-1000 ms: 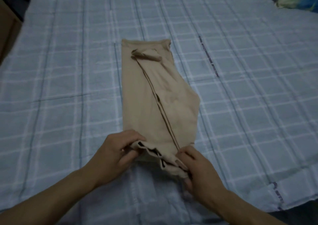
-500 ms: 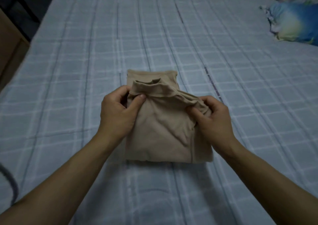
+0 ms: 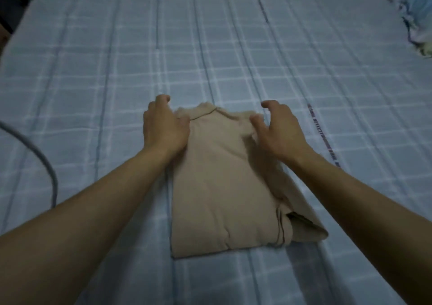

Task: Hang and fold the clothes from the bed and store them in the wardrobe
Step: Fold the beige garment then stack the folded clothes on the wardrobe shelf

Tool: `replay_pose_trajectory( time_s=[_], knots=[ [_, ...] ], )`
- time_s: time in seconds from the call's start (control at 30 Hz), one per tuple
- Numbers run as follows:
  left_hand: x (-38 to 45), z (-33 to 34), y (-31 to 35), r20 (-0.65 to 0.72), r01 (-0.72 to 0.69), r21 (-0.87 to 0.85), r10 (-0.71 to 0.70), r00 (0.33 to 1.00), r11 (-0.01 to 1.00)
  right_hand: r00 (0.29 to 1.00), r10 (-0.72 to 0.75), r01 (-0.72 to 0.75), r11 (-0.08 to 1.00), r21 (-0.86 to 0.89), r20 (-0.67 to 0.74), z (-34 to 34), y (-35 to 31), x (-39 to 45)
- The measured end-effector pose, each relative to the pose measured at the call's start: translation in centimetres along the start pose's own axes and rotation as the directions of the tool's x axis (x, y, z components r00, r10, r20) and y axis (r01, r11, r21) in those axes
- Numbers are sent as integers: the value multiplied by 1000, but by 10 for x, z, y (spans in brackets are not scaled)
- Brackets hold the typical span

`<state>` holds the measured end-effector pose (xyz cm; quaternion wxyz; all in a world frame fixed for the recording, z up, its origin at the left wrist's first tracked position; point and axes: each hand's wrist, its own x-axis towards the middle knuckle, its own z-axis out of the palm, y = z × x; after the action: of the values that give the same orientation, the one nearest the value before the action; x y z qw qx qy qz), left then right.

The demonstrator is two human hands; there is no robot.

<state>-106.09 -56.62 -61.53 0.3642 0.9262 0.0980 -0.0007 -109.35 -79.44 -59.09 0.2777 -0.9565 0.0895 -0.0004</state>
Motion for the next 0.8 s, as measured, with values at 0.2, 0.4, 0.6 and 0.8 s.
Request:
replay_pose_trajectory(
  time_s=[0.2, 0.4, 0.6, 0.8],
  knots=[
    [-35, 27, -27, 291, -536, 326, 457, 840, 779, 891, -352, 431, 854, -292, 286, 45, 21, -45],
    [-37, 32, -33, 399, -527, 397, 376, 836, 751, 901, -346, 410, 878, -248, 262, 57, 33, -45],
    [-96, -8, -23, 333, -764, 213, 690, 643, 609, 871, -374, 428, 896, -120, 318, 14, 27, -82],
    [-160, -21, -53, 508, -850, 103, 708, 491, 517, 859, -406, 482, 847, -225, 312, -9, 63, -175]
  ],
)
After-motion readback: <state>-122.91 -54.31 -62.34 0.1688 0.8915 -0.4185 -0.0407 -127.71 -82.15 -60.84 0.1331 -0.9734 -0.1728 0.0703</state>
